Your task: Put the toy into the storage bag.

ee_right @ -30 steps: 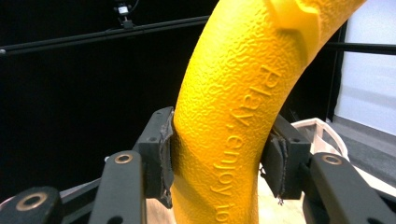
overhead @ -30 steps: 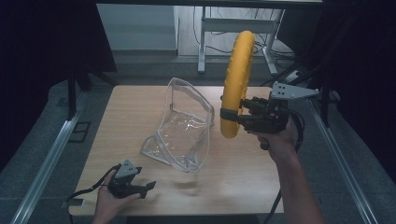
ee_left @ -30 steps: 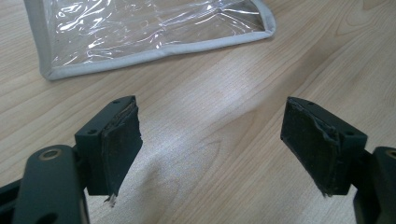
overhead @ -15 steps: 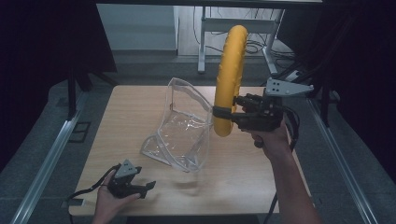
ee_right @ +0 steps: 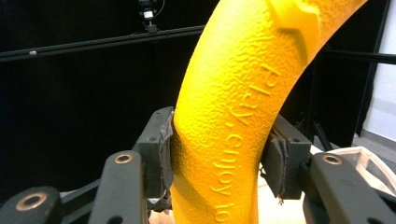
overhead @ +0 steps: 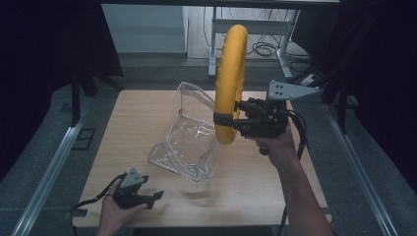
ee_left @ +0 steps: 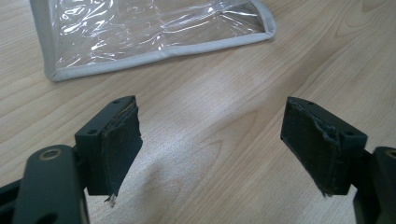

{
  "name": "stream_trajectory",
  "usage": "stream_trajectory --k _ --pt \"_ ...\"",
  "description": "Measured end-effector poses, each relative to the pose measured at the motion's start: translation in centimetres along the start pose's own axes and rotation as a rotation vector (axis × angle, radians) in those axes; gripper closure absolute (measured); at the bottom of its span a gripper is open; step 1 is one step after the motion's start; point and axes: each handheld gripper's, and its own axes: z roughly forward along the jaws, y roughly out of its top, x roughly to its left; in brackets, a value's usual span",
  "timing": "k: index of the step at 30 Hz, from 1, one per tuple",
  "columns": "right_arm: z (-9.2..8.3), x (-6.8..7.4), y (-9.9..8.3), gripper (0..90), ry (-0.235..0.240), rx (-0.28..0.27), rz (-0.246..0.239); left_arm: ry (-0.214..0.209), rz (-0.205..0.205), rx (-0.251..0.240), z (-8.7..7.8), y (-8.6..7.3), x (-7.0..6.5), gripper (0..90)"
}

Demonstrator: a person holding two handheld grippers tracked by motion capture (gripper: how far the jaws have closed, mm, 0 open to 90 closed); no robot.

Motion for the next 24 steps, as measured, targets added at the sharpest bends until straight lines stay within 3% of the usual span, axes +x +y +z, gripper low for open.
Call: stream_trajectory --k 24 --pt "3.4 0.8 -0.1 49.8 0.089 0.008 0.009 0.002 0.004 -0.003 -0.1 0.0 0.1 20.0"
